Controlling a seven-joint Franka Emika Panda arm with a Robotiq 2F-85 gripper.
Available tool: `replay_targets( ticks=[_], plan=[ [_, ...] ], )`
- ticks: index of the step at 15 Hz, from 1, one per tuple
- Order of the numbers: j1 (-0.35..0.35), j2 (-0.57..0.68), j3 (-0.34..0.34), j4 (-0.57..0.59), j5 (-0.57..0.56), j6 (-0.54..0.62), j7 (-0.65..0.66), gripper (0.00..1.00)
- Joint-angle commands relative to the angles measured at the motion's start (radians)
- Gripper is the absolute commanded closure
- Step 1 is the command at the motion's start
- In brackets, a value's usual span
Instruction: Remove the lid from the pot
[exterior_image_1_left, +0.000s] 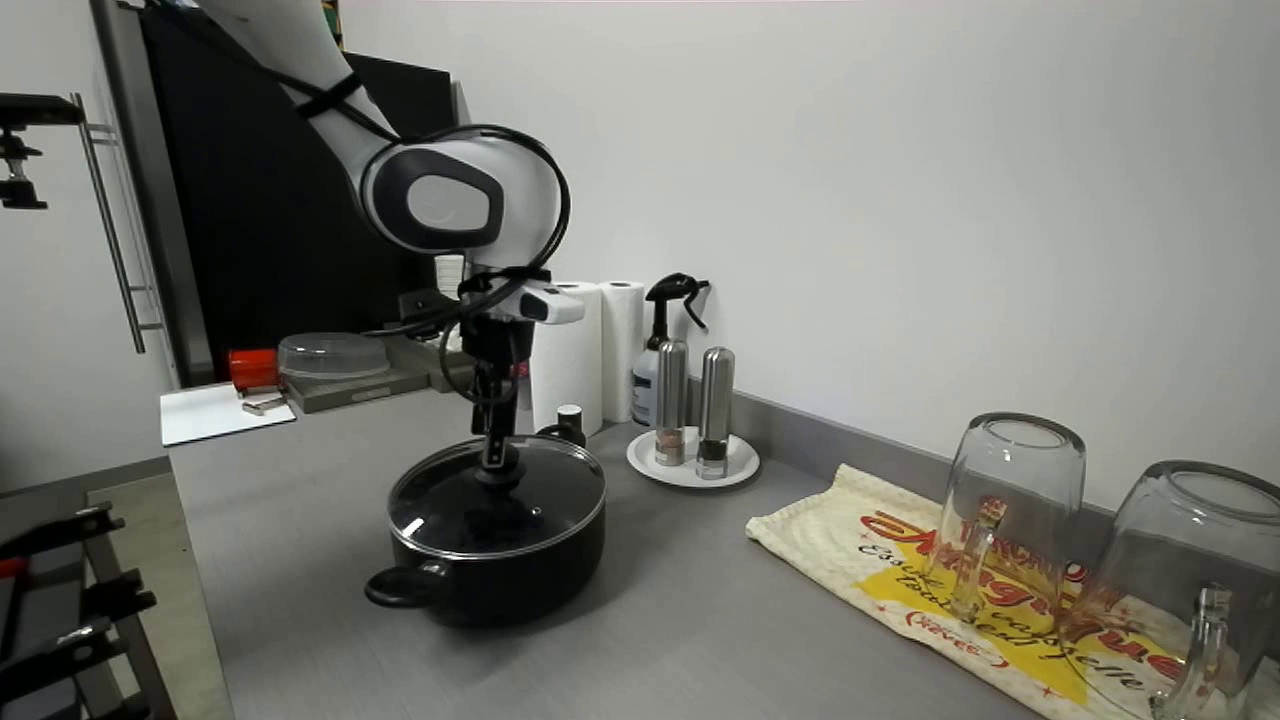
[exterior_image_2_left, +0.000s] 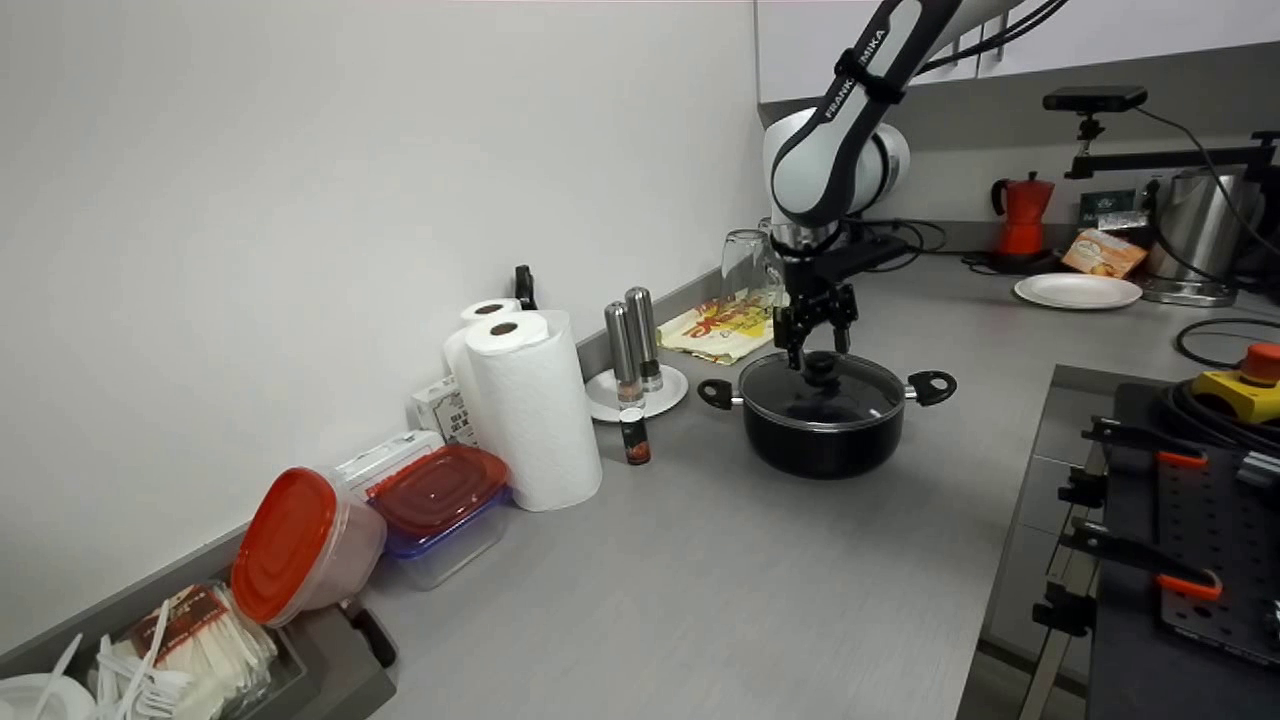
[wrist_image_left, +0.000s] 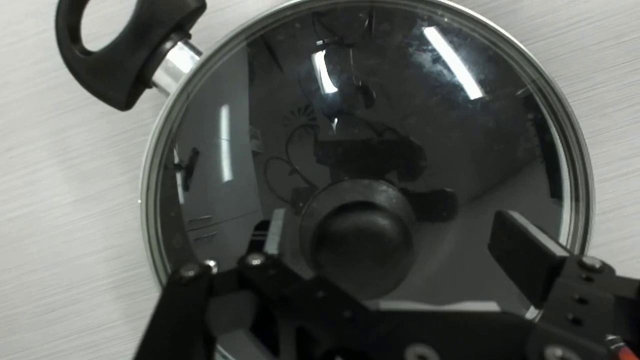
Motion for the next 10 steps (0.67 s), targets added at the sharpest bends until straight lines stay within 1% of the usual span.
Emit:
replay_targets(
  ticks=[1,6,10],
  plan=[
    [-0.012,0.001,0.015,0.004,0.040,-0.018,-0.041,0.00],
    [-0.002,-0.007,-0.004,0.006,0.013,-0.020,-0.023,0.00],
    [-0.003,-0.005,-0.007,0.005,0.013,-0.018,-0.025,0.00]
  ],
)
